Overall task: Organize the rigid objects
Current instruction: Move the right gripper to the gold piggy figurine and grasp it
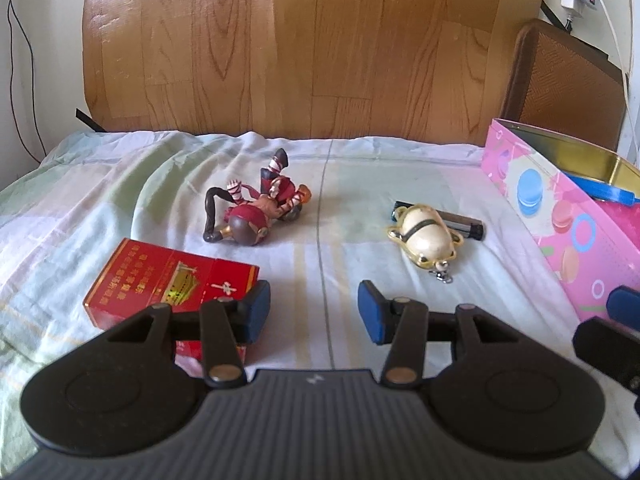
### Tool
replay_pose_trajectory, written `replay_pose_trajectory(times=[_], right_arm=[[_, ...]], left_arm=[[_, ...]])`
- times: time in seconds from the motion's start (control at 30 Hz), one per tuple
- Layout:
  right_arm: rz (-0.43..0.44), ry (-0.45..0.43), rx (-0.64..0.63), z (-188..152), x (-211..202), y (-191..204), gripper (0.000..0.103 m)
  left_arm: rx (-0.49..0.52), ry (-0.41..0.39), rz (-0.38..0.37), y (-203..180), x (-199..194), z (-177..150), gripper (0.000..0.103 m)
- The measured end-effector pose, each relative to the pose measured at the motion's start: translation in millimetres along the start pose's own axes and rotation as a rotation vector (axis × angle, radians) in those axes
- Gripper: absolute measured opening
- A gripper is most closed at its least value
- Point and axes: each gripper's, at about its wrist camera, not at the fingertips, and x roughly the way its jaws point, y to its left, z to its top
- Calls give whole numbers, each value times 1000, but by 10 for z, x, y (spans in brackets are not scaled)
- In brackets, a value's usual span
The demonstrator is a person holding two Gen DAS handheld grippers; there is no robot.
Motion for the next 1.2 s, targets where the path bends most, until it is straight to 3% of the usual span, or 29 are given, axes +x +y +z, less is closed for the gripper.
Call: replay_pose_trajectory(times=[0.7, 0.9, 1.2], right_arm=[[13, 16, -65, 102, 285, 100, 49], [10, 33, -91, 173, 474, 120, 49], [19, 104, -98, 317, 912, 134, 53]], left_arm=[[-44, -11, -4, 111, 51, 42, 55], [-129, -21, 16, 274, 69, 64, 55], [-144, -28, -5, 296, 67, 58, 55]])
